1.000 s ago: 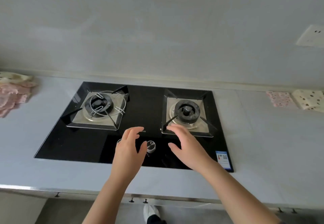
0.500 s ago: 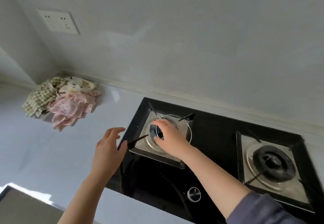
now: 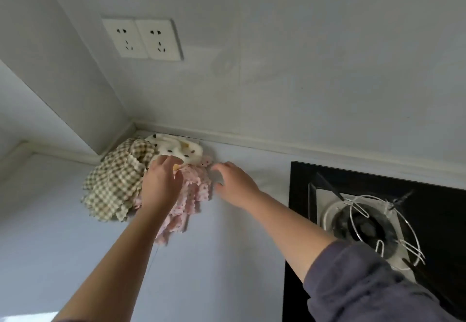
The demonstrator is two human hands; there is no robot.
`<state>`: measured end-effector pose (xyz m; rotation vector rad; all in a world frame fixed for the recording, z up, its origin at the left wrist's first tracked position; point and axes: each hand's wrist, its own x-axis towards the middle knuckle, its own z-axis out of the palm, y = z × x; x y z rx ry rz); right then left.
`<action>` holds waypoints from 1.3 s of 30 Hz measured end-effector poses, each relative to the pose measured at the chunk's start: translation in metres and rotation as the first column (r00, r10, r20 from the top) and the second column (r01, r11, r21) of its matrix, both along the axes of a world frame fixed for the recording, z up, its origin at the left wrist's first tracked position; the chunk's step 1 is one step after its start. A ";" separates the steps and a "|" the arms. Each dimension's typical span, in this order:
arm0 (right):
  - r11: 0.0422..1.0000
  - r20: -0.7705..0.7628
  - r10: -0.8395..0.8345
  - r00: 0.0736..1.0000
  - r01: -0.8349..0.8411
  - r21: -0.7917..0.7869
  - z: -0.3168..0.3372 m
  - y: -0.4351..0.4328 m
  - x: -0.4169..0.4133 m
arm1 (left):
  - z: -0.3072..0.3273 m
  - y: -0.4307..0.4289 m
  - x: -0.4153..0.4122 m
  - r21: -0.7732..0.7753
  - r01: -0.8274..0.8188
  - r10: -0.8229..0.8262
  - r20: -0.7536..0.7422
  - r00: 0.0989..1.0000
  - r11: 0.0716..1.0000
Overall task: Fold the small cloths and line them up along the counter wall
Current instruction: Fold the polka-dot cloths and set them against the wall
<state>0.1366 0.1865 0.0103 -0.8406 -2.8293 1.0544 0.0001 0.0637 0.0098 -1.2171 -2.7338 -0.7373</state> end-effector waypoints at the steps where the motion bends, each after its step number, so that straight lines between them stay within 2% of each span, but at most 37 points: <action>1: 0.999 -0.010 -0.039 0.999 0.039 -0.014 -0.001 -0.003 -0.018 | -0.004 0.002 -0.016 -0.013 -0.002 0.002 -0.003 1.000 1.000; 5: 0.991 -0.001 -0.131 0.991 0.131 -0.021 -0.004 -0.011 -0.069 | -0.017 0.010 -0.060 -0.141 0.025 -0.023 0.018 1.000 0.990; 7: 0.989 0.010 -0.146 0.989 0.146 -0.019 -0.003 -0.015 -0.080 | -0.018 0.012 -0.070 -0.125 0.039 -0.039 0.008 0.999 0.991; 11: 0.977 -0.100 -0.214 0.972 0.214 -0.012 0.004 -0.016 -0.088 | 0.014 0.016 -0.076 0.129 0.151 -0.157 0.032 0.987 0.980; 13: 0.967 -0.251 -0.251 0.935 0.253 -0.027 0.020 -0.016 -0.094 | 0.047 0.018 -0.073 0.293 0.195 -0.235 0.106 0.966 0.936; 15: 0.947 -0.416 -0.319 0.851 0.303 -0.104 0.044 -0.015 -0.097 | 0.083 0.022 -0.065 0.416 0.224 -0.299 0.124 0.946 0.882; 17: 0.916 -0.469 -0.400 0.788 0.333 -0.223 0.070 -0.015 -0.089 | 0.113 0.022 -0.058 0.505 0.203 -0.314 0.144 0.939 0.839; 20: 0.896 -0.540 -0.442 0.716 0.329 -0.298 0.082 -0.010 -0.062 | 0.126 0.019 -0.057 0.559 0.119 -0.285 0.220 0.933 0.821; 25: 0.866 -0.526 -0.499 0.689 0.376 -0.330 0.043 0.005 -0.011 | 0.067 0.005 -0.043 0.439 0.112 -0.274 0.326 0.905 0.892; 28: 0.857 -0.482 -0.515 0.709 0.407 -0.317 0.008 0.010 0.012 | 0.021 -0.006 -0.019 0.371 0.237 -0.414 0.530 0.740 0.898; 31: 0.879 -0.461 -0.476 0.749 0.405 -0.250 -0.022 0.010 0.029 | -0.022 -0.014 -0.001 0.258 0.347 -0.432 0.504 0.748 0.902; 34: 0.911 -0.431 -0.411 0.804 0.379 -0.161 -0.046 0.001 0.046 | -0.056 -0.022 0.012 0.285 0.333 -0.429 0.409 0.805 0.899; 36: 0.925 -0.423 -0.376 0.825 0.364 -0.112 -0.058 -0.011 0.059 | -0.072 -0.033 0.023 0.364 0.286 -0.417 0.360 0.835 0.886; 39: 0.936 -0.457 -0.315 0.832 0.352 -0.006 -0.067 -0.037 0.086 | -0.082 -0.058 0.045 0.501 0.266 -0.499 0.417 0.759 0.824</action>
